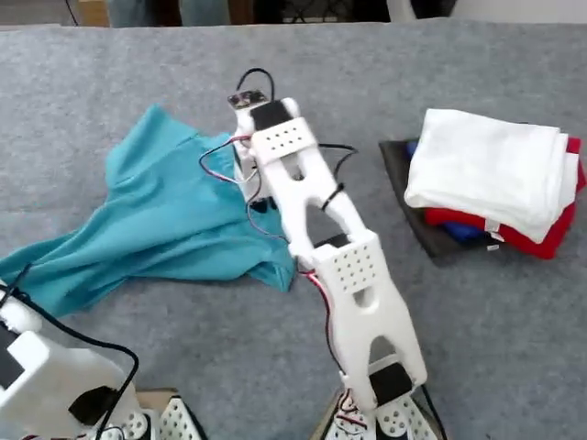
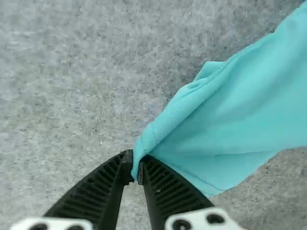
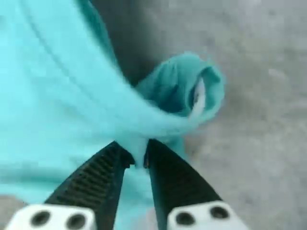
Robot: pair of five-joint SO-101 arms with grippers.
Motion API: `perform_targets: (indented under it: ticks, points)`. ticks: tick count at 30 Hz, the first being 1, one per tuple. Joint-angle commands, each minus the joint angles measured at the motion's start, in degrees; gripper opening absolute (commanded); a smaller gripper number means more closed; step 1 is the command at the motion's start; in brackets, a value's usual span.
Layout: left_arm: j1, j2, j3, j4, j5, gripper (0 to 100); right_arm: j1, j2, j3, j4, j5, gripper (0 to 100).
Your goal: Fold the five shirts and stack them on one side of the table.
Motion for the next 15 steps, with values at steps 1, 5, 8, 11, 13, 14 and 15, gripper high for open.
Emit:
perform_targets:
  ticks: [1, 5, 8, 11, 13, 14, 15]
  points:
    - [0.22, 0.09, -1.63, -0.79, -0.97, 3, 1.85, -11.47, 12.35, 0.97, 1.93, 1.3]
    - [1.36, 2.11, -1.89, -0.79, -0.97, 3, 1.93, -24.84, 34.24, 0.88, 5.54, 1.3]
    - [2.07, 3.16, -1.8, -0.79, -0.97, 3, 2.2, -34.51, 47.34, 0.88, 9.23, 1.3]
    - [2.33, 3.52, -1.89, -0.79, -0.97, 3, 2.81, -43.3, 57.8, 0.88, 14.86, 1.4]
    - [2.42, 3.52, -1.89, -0.79, -0.97, 3, 2.9, -48.4, 63.52, 0.88, 19.34, 1.4]
    - [2.42, 3.52, -1.89, -0.79, -0.97, 3, 2.73, -50.68, 66.24, 0.88, 22.15, 1.5]
    - [2.42, 3.52, -1.89, -0.79, -0.97, 3, 2.64, -52.97, 68.7, 0.88, 25.76, 1.5]
